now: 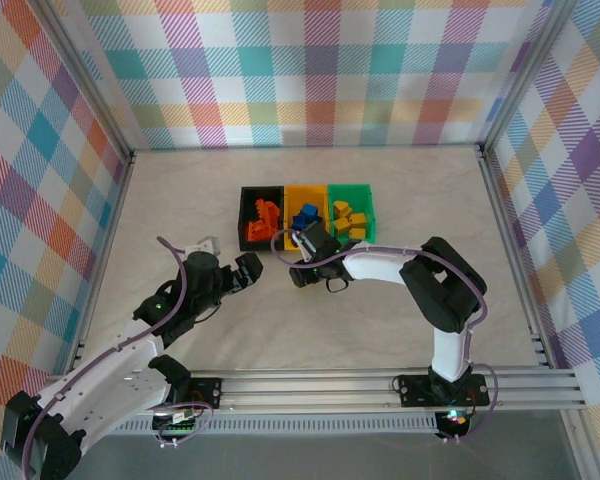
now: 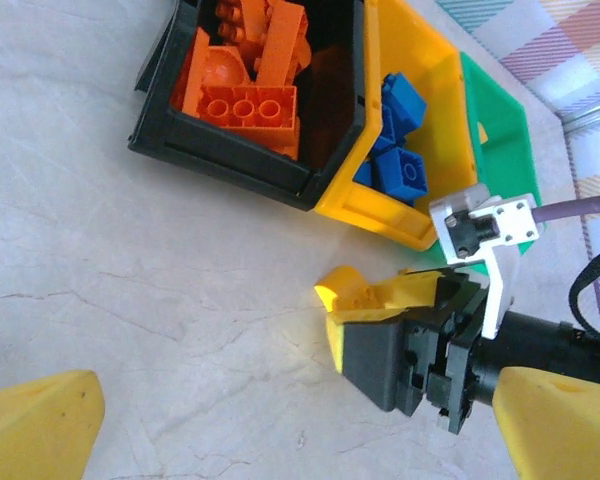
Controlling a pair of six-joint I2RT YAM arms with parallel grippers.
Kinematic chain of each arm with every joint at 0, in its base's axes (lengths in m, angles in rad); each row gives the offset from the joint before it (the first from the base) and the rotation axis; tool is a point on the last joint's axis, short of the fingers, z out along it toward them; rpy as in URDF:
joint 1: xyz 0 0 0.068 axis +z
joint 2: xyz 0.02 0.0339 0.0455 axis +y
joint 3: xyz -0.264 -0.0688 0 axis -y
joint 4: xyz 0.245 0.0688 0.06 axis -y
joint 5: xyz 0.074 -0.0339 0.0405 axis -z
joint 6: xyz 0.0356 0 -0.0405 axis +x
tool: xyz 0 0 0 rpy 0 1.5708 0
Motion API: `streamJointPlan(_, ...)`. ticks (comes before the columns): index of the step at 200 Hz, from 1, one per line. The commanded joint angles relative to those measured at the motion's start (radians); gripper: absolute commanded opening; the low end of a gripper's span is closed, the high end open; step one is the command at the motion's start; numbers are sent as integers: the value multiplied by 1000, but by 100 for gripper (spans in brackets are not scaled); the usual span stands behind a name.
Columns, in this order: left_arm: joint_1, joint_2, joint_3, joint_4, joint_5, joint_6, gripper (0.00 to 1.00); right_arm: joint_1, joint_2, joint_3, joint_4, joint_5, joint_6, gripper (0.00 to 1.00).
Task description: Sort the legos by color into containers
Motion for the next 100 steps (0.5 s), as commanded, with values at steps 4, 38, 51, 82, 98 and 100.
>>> streamJointPlan(4, -4, 26, -9, -58, -28, -10, 100, 10, -4, -18, -24, 1, 14, 47)
streamJointPlan(38, -3, 76, -37, 22, -32, -4, 100, 8, -125, -111, 59, -41, 64, 38)
streamJointPlan(51, -2, 112, -39, 49, -27, 8, 100, 0, -194, -150, 80, -51, 88, 37)
streamJointPlan(82, -3, 216, -57, 137, 12, 15, 100, -74, -345, -150, 32, -19, 119, 34)
streamJointPlan(98, -3, 248, -66, 165, 28, 7, 100, -149, -340, -75, -45, 11, 136, 34)
streamJointPlan(100, -3, 249, -67, 168, 29, 6, 100, -158, -335, -64, -55, 14, 137, 34)
